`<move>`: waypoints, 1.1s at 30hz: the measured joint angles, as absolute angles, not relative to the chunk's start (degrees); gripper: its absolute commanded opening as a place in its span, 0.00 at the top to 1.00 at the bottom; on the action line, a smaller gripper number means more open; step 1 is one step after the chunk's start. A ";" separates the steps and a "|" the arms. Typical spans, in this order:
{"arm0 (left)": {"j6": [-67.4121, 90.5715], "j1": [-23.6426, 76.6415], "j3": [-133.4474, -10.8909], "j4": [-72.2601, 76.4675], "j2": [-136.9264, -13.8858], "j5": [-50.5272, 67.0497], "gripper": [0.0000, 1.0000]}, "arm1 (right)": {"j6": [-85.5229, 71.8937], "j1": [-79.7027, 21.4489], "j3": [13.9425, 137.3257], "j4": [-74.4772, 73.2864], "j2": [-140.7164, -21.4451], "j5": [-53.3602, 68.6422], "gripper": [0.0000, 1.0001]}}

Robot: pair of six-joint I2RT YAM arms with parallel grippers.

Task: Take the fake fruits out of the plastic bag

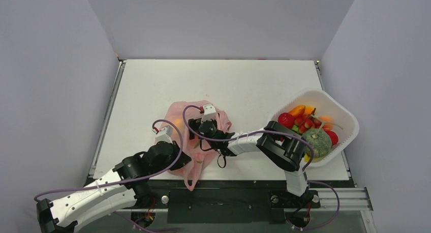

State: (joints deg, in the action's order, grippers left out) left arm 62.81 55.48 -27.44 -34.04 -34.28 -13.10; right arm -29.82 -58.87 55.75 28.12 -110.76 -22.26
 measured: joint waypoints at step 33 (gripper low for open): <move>60.51 55.40 -38.30 -37.54 -37.23 -13.02 1.00 | -23.81 -57.30 43.44 33.98 -102.02 -19.29 0.63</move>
